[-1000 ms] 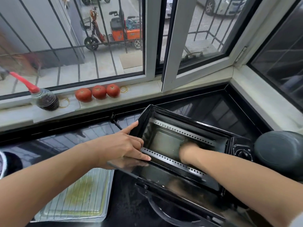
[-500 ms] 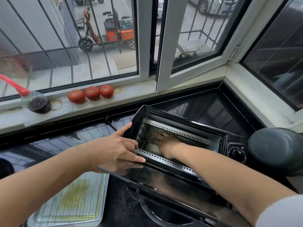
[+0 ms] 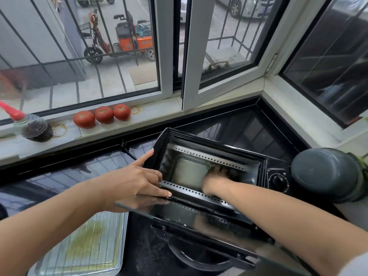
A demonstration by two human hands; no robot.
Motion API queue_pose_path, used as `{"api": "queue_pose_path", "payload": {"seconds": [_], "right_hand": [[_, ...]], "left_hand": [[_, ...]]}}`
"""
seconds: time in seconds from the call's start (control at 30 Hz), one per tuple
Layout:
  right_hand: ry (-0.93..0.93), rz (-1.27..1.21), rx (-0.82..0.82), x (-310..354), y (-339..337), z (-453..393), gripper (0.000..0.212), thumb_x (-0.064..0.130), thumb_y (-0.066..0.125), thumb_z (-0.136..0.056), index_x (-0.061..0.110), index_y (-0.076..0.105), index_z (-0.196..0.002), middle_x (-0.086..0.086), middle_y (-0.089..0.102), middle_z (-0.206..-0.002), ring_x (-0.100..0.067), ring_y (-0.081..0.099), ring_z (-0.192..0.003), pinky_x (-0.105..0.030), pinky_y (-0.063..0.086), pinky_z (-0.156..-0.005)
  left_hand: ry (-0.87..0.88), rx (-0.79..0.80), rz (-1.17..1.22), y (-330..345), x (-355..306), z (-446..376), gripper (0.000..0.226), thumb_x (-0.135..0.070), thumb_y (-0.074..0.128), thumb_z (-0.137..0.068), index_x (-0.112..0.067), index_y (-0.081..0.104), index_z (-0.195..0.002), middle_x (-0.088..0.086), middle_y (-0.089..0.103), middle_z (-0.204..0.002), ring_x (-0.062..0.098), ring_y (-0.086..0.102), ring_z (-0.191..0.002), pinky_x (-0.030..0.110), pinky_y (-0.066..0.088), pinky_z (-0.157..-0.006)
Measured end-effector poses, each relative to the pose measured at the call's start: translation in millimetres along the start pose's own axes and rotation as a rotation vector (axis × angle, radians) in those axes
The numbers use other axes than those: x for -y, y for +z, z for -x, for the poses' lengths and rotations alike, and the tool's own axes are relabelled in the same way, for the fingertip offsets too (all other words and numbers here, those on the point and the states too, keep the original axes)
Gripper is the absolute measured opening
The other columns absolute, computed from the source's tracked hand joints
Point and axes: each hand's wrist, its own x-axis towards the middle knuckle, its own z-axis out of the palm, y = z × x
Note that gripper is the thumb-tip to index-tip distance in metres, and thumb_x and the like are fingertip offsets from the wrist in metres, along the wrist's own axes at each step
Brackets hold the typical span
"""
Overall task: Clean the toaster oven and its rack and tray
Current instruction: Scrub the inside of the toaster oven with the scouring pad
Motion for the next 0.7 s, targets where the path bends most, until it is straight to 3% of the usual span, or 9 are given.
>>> {"api": "queue_pose_path", "payload": {"seconds": [0.13, 0.23, 0.33, 0.47, 0.53, 0.6, 0.63, 0.7], "right_hand": [[-0.083, -0.087, 0.068, -14, -7, 1, 0.038, 0.016, 0.046, -0.093, 0.007, 0.057, -0.129, -0.014, 0.054, -0.135, -0.03, 0.056, -0.109, -0.037, 0.05, -0.09], [-0.141, -0.123, 0.135, -19, -14, -7, 0.037, 0.009, 0.038, -0.1, 0.002, 0.052, -0.134, -0.012, 0.053, -0.134, -0.027, 0.055, -0.105, -0.035, 0.047, -0.097], [-0.123, -0.085, 0.046, -12, -12, -4, 0.032, 0.008, 0.042, -0.096, 0.008, 0.058, -0.123, -0.015, 0.054, -0.122, -0.026, 0.054, -0.105, -0.036, 0.048, -0.096], [-0.047, -0.01, -0.028, -9, 1, -6, 0.047, 0.014, 0.041, -0.093, 0.004, 0.051, -0.138, -0.02, 0.046, -0.145, -0.033, 0.05, -0.127, -0.042, 0.044, -0.105], [-0.045, -0.05, 0.029, -15, -2, -2, 0.041, 0.013, 0.042, -0.096, 0.006, 0.052, -0.135, -0.016, 0.051, -0.138, -0.031, 0.057, -0.115, -0.041, 0.05, -0.095], [-0.085, -0.121, 0.097, -18, -8, 1, 0.032, 0.007, 0.039, -0.099, 0.007, 0.055, -0.127, -0.014, 0.057, -0.116, -0.027, 0.06, -0.085, -0.034, 0.053, -0.075], [-0.125, -0.159, 0.126, -17, -8, -1, 0.033, 0.003, 0.037, -0.1, 0.004, 0.054, -0.128, -0.016, 0.059, -0.115, -0.028, 0.058, -0.082, -0.034, 0.053, -0.076], [-0.152, -0.161, 0.159, -14, -6, 2, 0.038, -0.001, 0.035, -0.098, -0.005, 0.053, -0.131, -0.02, 0.055, -0.132, -0.032, 0.056, -0.102, -0.038, 0.049, -0.097]], "left_hand": [[-0.002, 0.004, 0.01, 0, 1, -2, 0.043, -0.049, 0.033, -0.112, -0.038, 0.07, -0.131, -0.011, 0.06, -0.078, 0.009, 0.066, -0.098, 0.062, 0.002, -0.126], [-0.015, 0.005, 0.034, -1, 2, -4, 0.04, -0.051, 0.037, -0.111, -0.039, 0.07, -0.131, -0.011, 0.06, -0.08, 0.008, 0.065, -0.1, 0.064, 0.001, -0.125], [-0.015, -0.025, 0.032, 1, 1, -3, 0.041, -0.051, 0.036, -0.111, -0.038, 0.071, -0.129, -0.011, 0.06, -0.078, 0.01, 0.067, -0.096, 0.06, -0.003, -0.126], [0.008, -0.048, -0.002, 3, 1, -1, 0.04, -0.047, 0.036, -0.112, -0.037, 0.072, -0.129, -0.009, 0.06, -0.077, 0.013, 0.069, -0.093, 0.058, -0.003, -0.127], [0.003, -0.049, -0.005, 3, -1, -1, 0.041, -0.046, 0.034, -0.113, -0.038, 0.068, -0.134, -0.008, 0.059, -0.077, 0.014, 0.068, -0.093, 0.06, -0.001, -0.127], [-0.002, -0.05, -0.012, 2, -2, 0, 0.041, -0.045, 0.033, -0.113, -0.038, 0.066, -0.137, -0.007, 0.057, -0.077, 0.015, 0.067, -0.094, 0.06, 0.0, -0.127], [-0.002, -0.048, -0.023, 2, -2, 1, 0.041, -0.044, 0.033, -0.113, -0.038, 0.066, -0.137, -0.007, 0.057, -0.077, 0.015, 0.067, -0.095, 0.061, 0.0, -0.127], [0.006, -0.035, -0.042, 4, -2, 4, 0.04, -0.041, 0.034, -0.113, -0.038, 0.064, -0.139, -0.008, 0.057, -0.08, 0.015, 0.066, -0.098, 0.063, 0.002, -0.126]]}}
